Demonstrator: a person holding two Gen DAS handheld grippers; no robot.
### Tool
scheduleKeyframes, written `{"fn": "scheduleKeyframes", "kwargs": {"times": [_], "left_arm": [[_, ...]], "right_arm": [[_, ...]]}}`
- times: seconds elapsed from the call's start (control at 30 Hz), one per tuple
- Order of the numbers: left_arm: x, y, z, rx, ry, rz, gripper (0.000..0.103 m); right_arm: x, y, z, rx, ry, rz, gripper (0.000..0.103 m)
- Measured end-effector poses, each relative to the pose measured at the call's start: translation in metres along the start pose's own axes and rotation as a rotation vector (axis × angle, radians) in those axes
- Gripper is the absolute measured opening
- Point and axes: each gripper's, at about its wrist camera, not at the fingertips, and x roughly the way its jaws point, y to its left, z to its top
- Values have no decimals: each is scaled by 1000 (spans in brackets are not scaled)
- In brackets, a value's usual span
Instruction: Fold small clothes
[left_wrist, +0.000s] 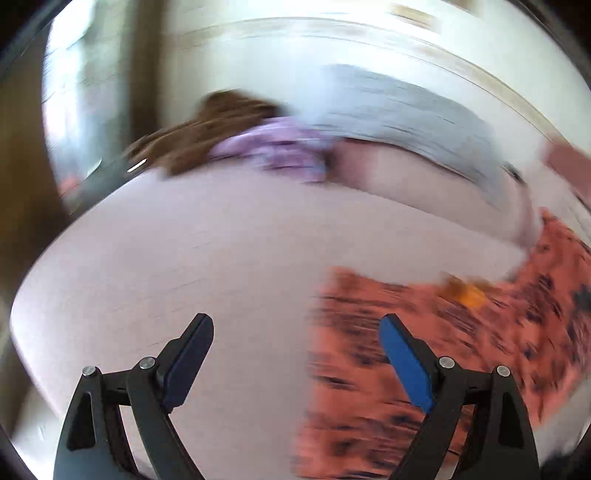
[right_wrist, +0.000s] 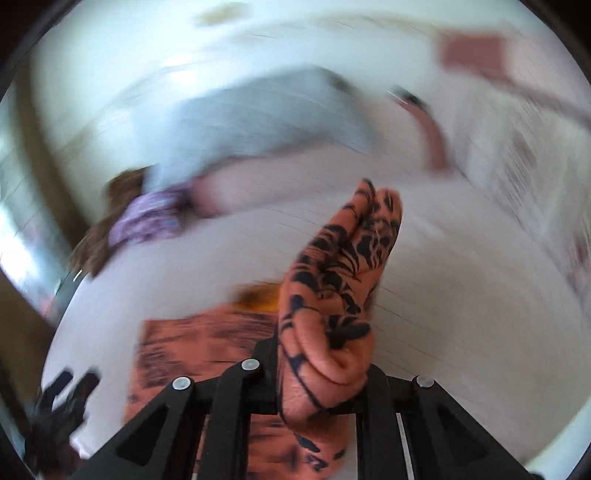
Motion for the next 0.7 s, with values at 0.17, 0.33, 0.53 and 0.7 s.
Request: {"fn": "scheduleKeyframes", "kwargs": {"times": [0.17, 0.33, 0.53, 0.7], "left_arm": [[30, 78, -19, -234, 86, 43, 90], [13, 81, -21, -276, 35, -65, 90], [16, 68, -14, -276, 69, -312, 90], [35, 25, -5, -228, 247, -491, 91]], "right_arm": [[52, 122, -60, -224, 156, 134, 15], [108, 149, -109, -270, 335, 124, 16], [58, 150, -73, -216, 212, 221, 16], [91, 142, -118, -221, 310, 209, 15]]}}
